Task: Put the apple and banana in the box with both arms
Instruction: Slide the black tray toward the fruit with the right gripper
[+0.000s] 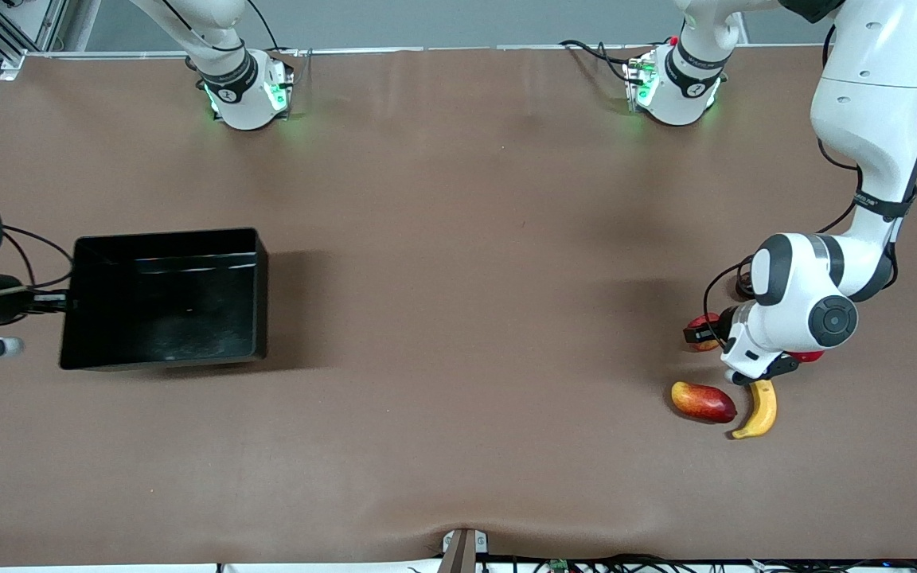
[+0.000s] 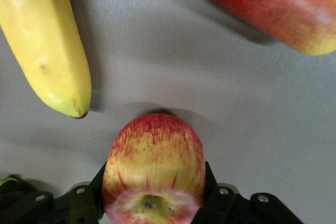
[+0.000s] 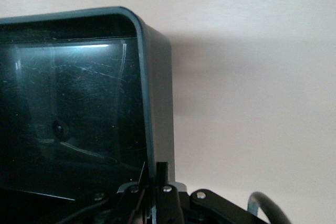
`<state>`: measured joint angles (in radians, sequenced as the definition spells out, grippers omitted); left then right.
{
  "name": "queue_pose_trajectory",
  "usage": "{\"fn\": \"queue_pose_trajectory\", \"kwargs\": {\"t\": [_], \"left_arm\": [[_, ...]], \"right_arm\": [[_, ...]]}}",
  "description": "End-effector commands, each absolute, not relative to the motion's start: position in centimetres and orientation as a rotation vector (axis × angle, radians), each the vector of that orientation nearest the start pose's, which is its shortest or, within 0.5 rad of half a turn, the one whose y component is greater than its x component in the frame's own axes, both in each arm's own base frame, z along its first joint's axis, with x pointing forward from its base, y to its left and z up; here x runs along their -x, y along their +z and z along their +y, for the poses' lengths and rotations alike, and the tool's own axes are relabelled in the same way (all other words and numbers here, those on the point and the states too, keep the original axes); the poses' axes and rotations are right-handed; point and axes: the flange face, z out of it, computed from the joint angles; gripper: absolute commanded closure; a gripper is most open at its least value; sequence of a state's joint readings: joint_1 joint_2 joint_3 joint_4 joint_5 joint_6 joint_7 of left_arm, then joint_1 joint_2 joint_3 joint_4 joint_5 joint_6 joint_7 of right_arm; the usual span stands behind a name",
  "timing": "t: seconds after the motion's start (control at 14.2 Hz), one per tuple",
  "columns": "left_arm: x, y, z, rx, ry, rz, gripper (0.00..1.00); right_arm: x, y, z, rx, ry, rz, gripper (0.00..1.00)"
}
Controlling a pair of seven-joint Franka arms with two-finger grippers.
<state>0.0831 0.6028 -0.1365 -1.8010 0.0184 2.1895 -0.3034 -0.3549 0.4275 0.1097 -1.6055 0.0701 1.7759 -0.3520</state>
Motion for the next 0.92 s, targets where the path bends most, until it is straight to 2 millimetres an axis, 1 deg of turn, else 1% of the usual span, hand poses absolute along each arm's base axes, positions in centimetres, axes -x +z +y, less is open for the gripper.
{"fn": "queue_pose_trajectory", "kwargs": {"t": [0.0, 0.07, 0.14, 0.21, 0.35, 0.42, 0.49, 0.57, 0.64, 0.71, 0.85], "left_arm": [[-63.9, 23.1, -3.4, 3.150, 0.262, -0.387, 1.00], [-64.2, 24.2, -3.8, 3.157, 0.236, -0.382, 1.00], [-64.6, 25.5, -3.9, 3.164, 0.200, -0.379, 1.00], [-64.7, 27.0, -4.1, 3.168, 0.164, -0.371, 1.00], [-65.3, 29.9, -4.3, 3.176, 0.089, -0.374, 1.00], [-65.5, 31.2, -4.6, 3.181, 0.072, -0.368, 1.00], [-65.7, 32.6, -4.8, 3.180, 0.067, -0.363, 1.00], [-65.9, 34.0, -4.9, 3.178, 0.069, -0.364, 1.00], [-66.0, 35.5, -4.9, 3.176, 0.073, -0.361, 1.00], [-66.1, 36.8, -4.8, 3.172, 0.084, -0.359, 1.00], [-66.2, 39.6, -5.2, 3.173, 0.094, -0.347, 1.00]], "right_arm": [[-63.3, 37.6, -11.3, 2.893, 0.323, -0.136, 1.00], [-63.6, 37.5, -9.8, 2.874, 0.325, -0.083, 1.00], [-63.8, 37.2, -7.6, 2.854, 0.337, -0.033, 1.00], [-64.1, 37.2, -5.2, 2.852, 0.343, -0.018, 1.00], [-64.5, 37.5, 0.5, 2.866, 0.363, -0.022, 1.00], [-64.5, 37.4, 2.8, 2.864, 0.370, 0.001, 1.00], [-64.5, 37.4, 5.7, 2.846, 0.360, 0.016, 1.00], [-64.5, 37.3, 8.0, 2.839, 0.358, 0.043, 1.00], [-64.5, 37.2, 10.0, 2.837, 0.349, 0.053, 1.00], [-64.3, 36.9, 12.5, 2.832, 0.336, 0.030, 1.00], [-64.0, 35.7, 15.8, 2.810, 0.356, 0.042, 1.00]]}}
